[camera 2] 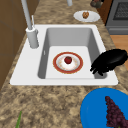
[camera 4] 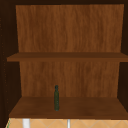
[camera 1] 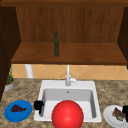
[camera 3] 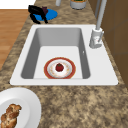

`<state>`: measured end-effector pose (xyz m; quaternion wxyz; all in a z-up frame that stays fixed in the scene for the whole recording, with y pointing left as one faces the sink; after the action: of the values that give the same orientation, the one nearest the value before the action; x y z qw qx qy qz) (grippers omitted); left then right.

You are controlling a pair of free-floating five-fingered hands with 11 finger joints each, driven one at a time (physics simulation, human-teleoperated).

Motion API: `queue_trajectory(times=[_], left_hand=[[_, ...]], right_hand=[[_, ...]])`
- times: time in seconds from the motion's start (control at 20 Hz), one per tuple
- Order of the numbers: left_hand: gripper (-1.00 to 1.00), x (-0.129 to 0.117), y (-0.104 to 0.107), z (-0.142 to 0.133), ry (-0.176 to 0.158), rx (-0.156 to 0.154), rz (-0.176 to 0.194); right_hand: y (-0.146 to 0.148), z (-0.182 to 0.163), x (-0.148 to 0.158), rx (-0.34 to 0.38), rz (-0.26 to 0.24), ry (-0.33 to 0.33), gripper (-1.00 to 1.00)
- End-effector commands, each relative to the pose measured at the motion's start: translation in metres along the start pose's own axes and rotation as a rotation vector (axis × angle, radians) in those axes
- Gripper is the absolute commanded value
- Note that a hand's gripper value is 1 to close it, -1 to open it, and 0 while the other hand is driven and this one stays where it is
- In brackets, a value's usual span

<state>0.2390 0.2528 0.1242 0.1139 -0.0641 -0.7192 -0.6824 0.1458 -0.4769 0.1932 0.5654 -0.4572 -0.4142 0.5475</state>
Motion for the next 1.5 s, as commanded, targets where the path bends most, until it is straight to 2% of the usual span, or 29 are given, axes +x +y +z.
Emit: queue_trajectory(times=[0.0,0.1,0.2,0.3,0.4,0.55,0.8,1.1,1.3,1.45], left_hand=[[0.0,0.0,0.0,0.0,0.0,0.0,0.0],[0.0,0.0,0.0,0.0,0.0,0.0,0.0],[0.0,0.0,0.0,0.0,0.0,0.0,0.0],[0.0,0.0,0.0,0.0,0.0,0.0,0.0],[0.0,0.0,0.0,0.0,0.0,0.0,0.0],[0.0,0.0,0.0,0.0,0.0,0.0,0.0],[0.0,0.0,0.0,0.0,0.0,0.0,0.0],[0.0,0.0,0.0,0.0,0.0,0.0,0.0],[0.0,0.0,0.0,0.0,0.0,0.0,0.0],[0.0,0.0,0.0,0.0,0.0,0.0,0.0]], right_hand=[[0.005,0.02,-0.003,-0.017,0.004,-0.021,1.0],[0.015,0.028,0.001,-0.006,0.021,-0.042,1.0],[0.019,0.014,0.005,0.043,0.042,-0.03,1.0],[0.022,0.0,0.001,0.096,0.03,-0.016,1.0],[0.027,0.005,0.012,0.117,0.054,-0.029,1.0],[0.033,-0.011,0.021,0.187,0.088,-0.001,1.0],[0.054,-0.037,0.033,0.223,0.129,0.017,1.0],[0.081,-0.067,0.032,0.228,0.114,0.0,1.0],[0.085,-0.078,0.008,0.28,0.038,-0.121,1.0],[0.079,-0.071,0.001,0.321,-0.074,-0.159,1.0]])
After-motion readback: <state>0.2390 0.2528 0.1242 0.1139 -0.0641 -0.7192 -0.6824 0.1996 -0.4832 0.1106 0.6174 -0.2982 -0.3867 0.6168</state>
